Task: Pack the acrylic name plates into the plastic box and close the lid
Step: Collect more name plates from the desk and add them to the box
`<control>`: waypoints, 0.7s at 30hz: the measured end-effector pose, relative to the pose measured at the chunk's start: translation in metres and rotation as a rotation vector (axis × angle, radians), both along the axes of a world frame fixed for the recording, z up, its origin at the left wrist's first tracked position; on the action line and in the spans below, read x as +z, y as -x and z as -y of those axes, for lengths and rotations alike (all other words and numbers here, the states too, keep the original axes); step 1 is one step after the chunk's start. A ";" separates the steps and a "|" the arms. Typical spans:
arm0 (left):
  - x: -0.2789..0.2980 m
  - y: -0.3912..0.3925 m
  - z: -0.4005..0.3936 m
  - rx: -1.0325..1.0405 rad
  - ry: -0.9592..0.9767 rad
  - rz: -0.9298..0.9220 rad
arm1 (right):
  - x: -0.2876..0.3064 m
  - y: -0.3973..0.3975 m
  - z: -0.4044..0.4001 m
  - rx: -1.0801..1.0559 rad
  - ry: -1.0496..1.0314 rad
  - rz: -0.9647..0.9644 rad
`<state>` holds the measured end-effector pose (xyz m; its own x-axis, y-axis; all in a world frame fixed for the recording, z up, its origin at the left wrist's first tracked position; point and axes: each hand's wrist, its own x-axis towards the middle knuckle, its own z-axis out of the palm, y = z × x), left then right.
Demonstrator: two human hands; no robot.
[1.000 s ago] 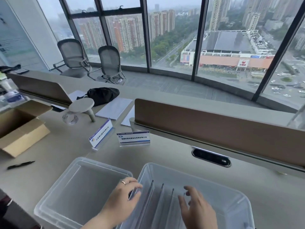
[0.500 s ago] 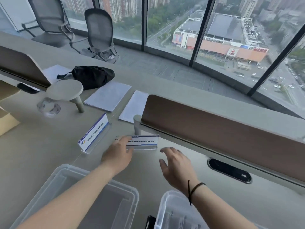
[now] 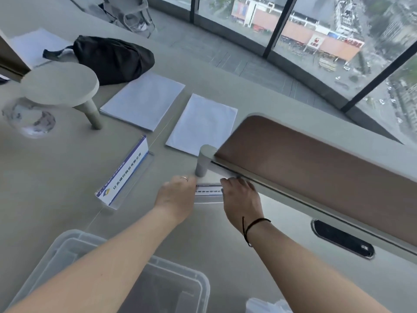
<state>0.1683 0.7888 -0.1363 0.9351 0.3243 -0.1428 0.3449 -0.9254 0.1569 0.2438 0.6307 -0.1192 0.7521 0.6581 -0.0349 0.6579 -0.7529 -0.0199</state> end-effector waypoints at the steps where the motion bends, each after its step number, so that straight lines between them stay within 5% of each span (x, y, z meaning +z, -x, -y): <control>1: -0.002 -0.001 0.000 -0.005 -0.007 0.006 | 0.001 0.000 -0.002 -0.019 -0.008 0.015; 13: 0.020 0.020 0.004 0.024 0.174 0.116 | 0.039 0.015 0.002 0.044 -0.004 0.008; 21: 0.097 0.072 0.047 -0.045 0.179 0.269 | 0.098 0.051 0.062 0.134 -0.092 0.151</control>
